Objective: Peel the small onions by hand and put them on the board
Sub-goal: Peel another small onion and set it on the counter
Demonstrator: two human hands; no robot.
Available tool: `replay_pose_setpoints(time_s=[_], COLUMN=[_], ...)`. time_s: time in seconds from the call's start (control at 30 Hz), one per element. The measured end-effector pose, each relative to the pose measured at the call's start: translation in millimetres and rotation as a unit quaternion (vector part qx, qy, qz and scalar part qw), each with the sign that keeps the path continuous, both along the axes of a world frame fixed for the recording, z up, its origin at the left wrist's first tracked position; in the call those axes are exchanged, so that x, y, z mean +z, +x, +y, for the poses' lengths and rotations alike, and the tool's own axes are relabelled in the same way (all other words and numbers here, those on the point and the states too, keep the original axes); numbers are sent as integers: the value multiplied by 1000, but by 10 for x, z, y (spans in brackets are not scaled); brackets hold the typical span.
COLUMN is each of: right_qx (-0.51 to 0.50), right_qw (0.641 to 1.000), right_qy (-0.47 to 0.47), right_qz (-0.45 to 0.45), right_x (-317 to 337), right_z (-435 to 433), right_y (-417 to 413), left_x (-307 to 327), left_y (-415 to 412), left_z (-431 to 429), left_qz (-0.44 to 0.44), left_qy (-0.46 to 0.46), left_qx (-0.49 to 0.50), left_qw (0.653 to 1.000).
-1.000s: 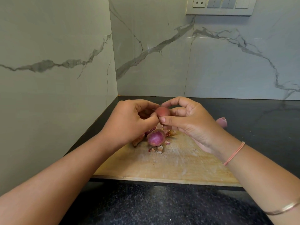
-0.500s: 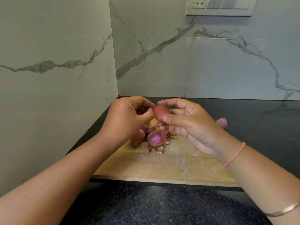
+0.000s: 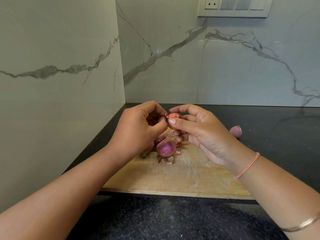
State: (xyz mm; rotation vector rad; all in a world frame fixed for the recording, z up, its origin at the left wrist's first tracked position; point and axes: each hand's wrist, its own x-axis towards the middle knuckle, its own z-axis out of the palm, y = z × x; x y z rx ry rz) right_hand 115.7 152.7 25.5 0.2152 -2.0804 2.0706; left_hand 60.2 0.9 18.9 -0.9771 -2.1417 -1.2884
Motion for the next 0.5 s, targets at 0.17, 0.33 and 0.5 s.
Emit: replay_pose_setpoints(time_s=[0.17, 0.33, 0.5], right_qx=[-2, 1, 23], right_qw=[1000, 1000, 1000], right_qy=[-20, 8, 2], right_qz=[-14, -13, -14], right_x=[27, 42, 41], right_z=[5, 27, 29], right_y=[22, 31, 24], left_x=[3, 1, 13], left_y=[-30, -53, -98], left_z=[-11, -20, -50], left_qz=[12, 2, -15], left_qy=[0, 3, 8], left_qx=[35, 67, 99], left_qw=[999, 998, 995])
